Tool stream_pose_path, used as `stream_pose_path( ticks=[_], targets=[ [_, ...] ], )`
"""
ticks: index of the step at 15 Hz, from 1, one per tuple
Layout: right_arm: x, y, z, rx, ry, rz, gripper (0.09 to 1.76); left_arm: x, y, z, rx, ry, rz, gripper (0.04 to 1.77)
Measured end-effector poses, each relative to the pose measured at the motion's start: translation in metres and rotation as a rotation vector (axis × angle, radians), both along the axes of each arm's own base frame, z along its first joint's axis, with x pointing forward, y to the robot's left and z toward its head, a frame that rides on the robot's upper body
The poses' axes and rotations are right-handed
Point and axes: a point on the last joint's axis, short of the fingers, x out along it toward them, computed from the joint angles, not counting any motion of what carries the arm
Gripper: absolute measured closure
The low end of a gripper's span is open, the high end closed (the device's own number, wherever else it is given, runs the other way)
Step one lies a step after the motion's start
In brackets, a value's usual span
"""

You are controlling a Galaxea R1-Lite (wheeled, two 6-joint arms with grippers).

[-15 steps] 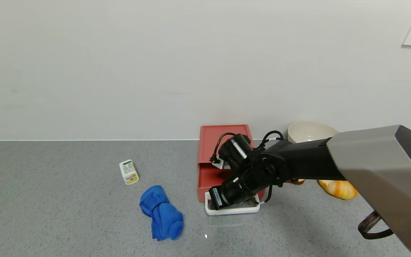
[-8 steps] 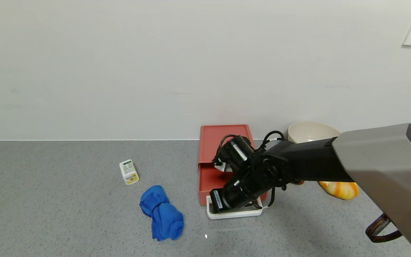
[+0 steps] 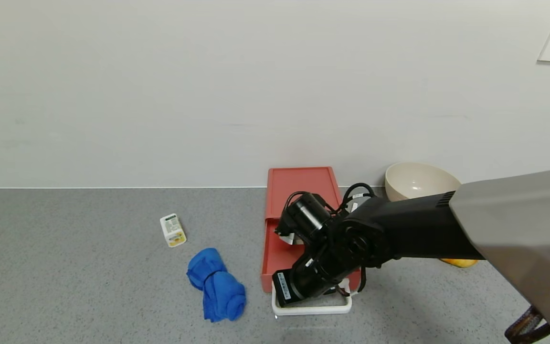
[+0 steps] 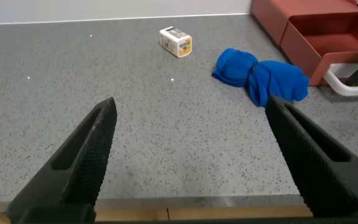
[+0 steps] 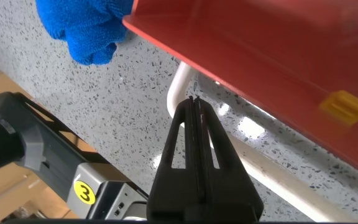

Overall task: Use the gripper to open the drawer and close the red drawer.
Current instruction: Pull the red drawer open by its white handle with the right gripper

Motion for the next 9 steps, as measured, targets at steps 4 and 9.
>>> stream_pose_path(
  ticks=[4, 9],
  targets=[
    [-0.004, 0.003, 0.002, 0.006, 0.003, -0.005, 1.73, 0.000, 0.000, 0.000, 0.000, 0.000, 0.000, 0.09],
    [-0.012, 0.002, 0.004, -0.002, 0.007, 0.005, 1.73, 0.000, 0.000, 0.000, 0.000, 0.000, 0.001, 0.09]
  ],
)
